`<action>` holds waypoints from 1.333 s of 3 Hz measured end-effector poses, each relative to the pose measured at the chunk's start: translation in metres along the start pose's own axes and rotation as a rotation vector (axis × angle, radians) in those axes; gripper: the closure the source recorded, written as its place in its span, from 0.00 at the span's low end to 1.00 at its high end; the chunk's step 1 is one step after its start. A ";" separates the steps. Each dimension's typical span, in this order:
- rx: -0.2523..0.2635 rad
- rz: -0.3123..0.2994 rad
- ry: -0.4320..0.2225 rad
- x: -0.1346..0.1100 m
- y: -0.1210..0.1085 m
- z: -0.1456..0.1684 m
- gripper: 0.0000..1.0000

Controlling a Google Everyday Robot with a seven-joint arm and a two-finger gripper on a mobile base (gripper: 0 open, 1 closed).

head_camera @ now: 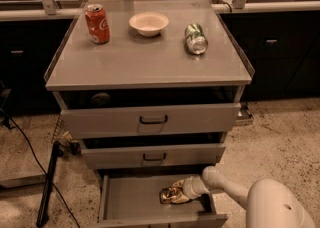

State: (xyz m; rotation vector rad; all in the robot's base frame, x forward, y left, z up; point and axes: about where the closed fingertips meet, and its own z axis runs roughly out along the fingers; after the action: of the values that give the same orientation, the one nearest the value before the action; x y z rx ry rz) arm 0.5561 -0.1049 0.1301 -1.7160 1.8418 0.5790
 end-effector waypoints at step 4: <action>0.020 -0.051 0.002 -0.042 0.014 -0.034 1.00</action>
Offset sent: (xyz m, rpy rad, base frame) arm 0.0000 0.0000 0.0000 0.0000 0.0000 0.0000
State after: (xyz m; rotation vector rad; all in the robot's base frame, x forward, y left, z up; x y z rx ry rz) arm 0.5399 -0.0934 0.1823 -1.7453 1.7938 0.5365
